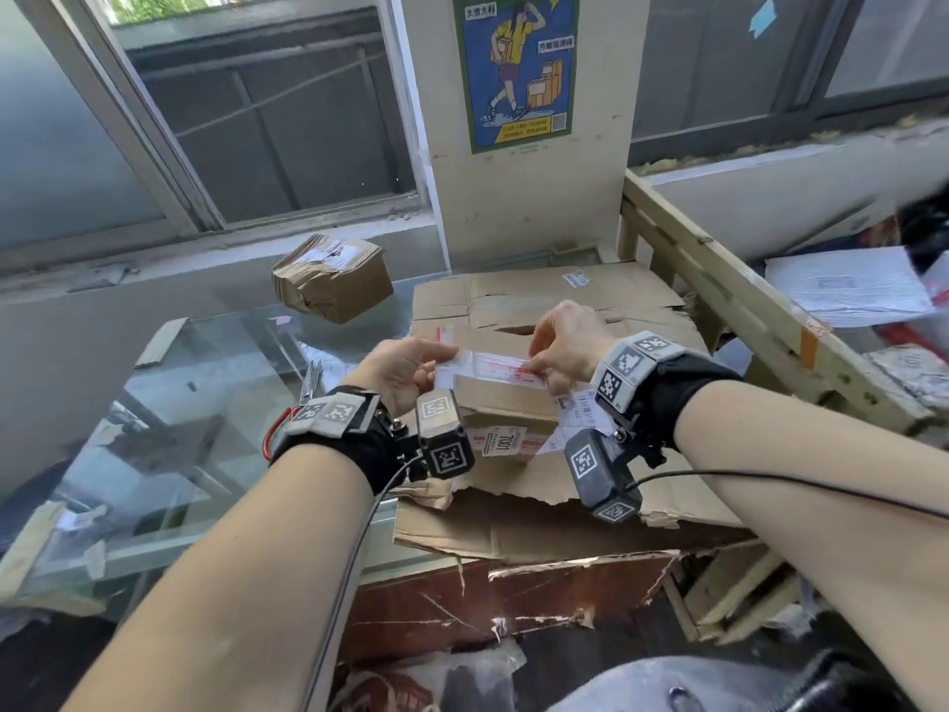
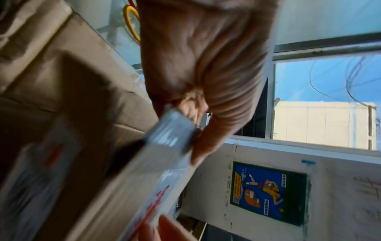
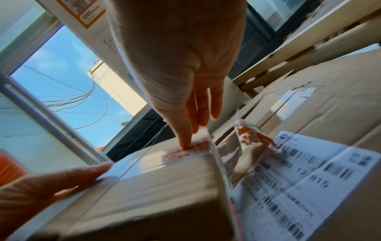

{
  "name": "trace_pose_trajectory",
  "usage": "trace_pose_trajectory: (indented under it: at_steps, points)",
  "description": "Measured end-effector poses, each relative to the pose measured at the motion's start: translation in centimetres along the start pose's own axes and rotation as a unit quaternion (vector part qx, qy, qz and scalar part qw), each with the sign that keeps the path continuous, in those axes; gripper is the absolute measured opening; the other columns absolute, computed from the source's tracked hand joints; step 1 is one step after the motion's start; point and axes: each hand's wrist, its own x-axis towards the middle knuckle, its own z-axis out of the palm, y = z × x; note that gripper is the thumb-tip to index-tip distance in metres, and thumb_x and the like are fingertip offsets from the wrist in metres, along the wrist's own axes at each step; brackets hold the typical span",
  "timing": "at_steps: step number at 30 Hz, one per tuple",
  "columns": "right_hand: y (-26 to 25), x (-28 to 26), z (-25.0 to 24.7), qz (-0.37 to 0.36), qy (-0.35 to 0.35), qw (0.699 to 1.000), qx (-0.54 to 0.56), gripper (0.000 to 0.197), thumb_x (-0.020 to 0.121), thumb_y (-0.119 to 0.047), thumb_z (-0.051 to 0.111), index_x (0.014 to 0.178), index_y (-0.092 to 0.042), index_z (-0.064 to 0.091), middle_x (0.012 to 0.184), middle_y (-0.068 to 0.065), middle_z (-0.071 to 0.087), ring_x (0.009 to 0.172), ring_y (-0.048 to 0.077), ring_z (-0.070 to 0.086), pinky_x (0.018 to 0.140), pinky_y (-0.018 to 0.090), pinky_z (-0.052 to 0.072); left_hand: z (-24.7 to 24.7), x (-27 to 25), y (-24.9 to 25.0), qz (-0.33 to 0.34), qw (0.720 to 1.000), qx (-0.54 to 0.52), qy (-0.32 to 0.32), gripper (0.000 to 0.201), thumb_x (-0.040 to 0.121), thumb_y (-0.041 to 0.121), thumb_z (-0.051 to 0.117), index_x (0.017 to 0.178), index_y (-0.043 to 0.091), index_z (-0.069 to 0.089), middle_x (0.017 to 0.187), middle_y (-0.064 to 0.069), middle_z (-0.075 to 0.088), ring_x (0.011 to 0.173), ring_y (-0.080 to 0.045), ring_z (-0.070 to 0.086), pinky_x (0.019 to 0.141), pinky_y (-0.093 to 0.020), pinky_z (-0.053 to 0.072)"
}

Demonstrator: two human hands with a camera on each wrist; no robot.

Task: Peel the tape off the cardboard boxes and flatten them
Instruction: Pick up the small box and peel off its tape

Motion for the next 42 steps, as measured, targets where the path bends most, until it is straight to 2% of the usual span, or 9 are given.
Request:
trace_pose_trajectory:
  at_steps: [5,8,13,20,23,26,31,36,42]
  points:
    - [-2.6,-0.2,0.7,-0.102,0.005,0.994,0.041,0.017,0.081,-0.008,0.070,0.098,-0.011,0.070,0.093,0.001,0.064,0.083,0.012,0.059,0.068,0.017,0.047,-0.3,-1.4,0.4,0.032,0.987,0.105,-0.114,0.046,0.088,-0.017,0.047,0.128,0.005,0.053,0.095,-0.017,0.064,0.058,-0.017,0.069,0.045,-0.022,0.052]
    - [-3.8,0.2,1.2,-0.139,0.034,0.989,0.034,0.027,0.080,-0.011,0.071,0.106,-0.014,0.069,0.096,0.001,0.057,0.085,0.012,0.055,0.077,0.022,0.047,-0.7,-0.8,0.1,0.040,0.982,0.122,-0.136,0.051,0.087,-0.016,0.050,0.129,0.011,0.058,0.103,-0.016,0.065,0.079,-0.021,0.066,0.060,-0.029,0.059]
    - [-4.9,0.7,1.2,-0.159,0.063,0.985,0.035,0.029,0.084,-0.015,0.069,0.112,-0.020,0.070,0.100,0.002,0.054,0.092,0.014,0.052,0.085,0.026,0.045,-1.3,-0.8,-0.1,0.053,0.979,0.115,-0.159,0.038,0.089,-0.016,0.049,0.107,0.013,0.066,0.091,-0.013,0.067,0.082,-0.022,0.062,0.068,-0.025,0.057]
    - [-5.4,1.2,0.6,-0.149,0.082,0.985,0.035,0.016,0.084,-0.016,0.068,0.097,-0.020,0.076,0.098,-0.001,0.070,0.089,0.013,0.059,0.086,0.027,0.050,-1.4,-0.5,-0.3,0.048,0.978,0.109,-0.172,0.051,0.087,-0.017,0.051,0.114,0.023,0.069,0.105,-0.020,0.062,0.105,-0.034,0.046,0.084,-0.035,0.048]
    - [-5.6,1.5,0.4,-0.143,0.093,0.985,0.040,0.009,0.080,-0.015,0.072,0.085,-0.020,0.078,0.090,0.001,0.073,0.085,0.017,0.064,0.084,0.031,0.053,-1.0,-0.6,-0.1,0.058,0.979,0.102,-0.166,0.058,0.087,-0.020,0.048,0.121,0.024,0.063,0.105,-0.021,0.061,0.103,-0.034,0.051,0.087,-0.037,0.046]
    - [-5.5,1.5,0.3,-0.137,0.098,0.984,0.047,0.007,0.078,-0.014,0.074,0.081,-0.018,0.078,0.085,0.003,0.073,0.081,0.019,0.065,0.080,0.032,0.054,-0.7,-0.7,0.1,0.066,0.977,0.116,-0.165,0.060,0.088,-0.020,0.047,0.128,0.023,0.059,0.101,-0.017,0.064,0.096,-0.030,0.059,0.077,-0.032,0.054]
    - [-5.2,1.5,0.0,-0.121,0.126,0.983,0.047,0.005,0.076,-0.013,0.073,0.079,-0.015,0.076,0.083,0.004,0.072,0.080,0.020,0.065,0.072,0.026,0.051,-0.3,-0.7,0.3,0.069,0.976,0.121,-0.167,0.057,0.089,-0.016,0.048,0.127,0.026,0.058,0.096,-0.014,0.067,0.077,-0.019,0.069,0.071,-0.031,0.058]
    - [-5.0,1.6,0.4,-0.092,0.149,0.983,0.049,0.007,0.077,-0.018,0.075,0.083,-0.016,0.078,0.090,0.006,0.073,0.087,0.020,0.065,0.080,0.029,0.052,0.2,-0.4,0.4,0.074,0.980,0.085,-0.166,0.055,0.090,-0.017,0.045,0.130,0.020,0.056,0.091,-0.013,0.067,0.073,-0.019,0.068,0.066,-0.029,0.059]
    - [-5.0,1.4,0.5,-0.068,0.156,0.980,0.108,0.007,0.077,-0.015,0.075,0.083,-0.014,0.079,0.088,0.005,0.073,0.086,0.015,0.064,0.073,0.020,0.046,0.5,-0.3,0.2,0.077,0.979,0.063,-0.177,0.055,0.090,-0.018,0.043,0.131,0.016,0.056,0.082,-0.012,0.067,0.063,-0.016,0.068,0.064,-0.027,0.058]
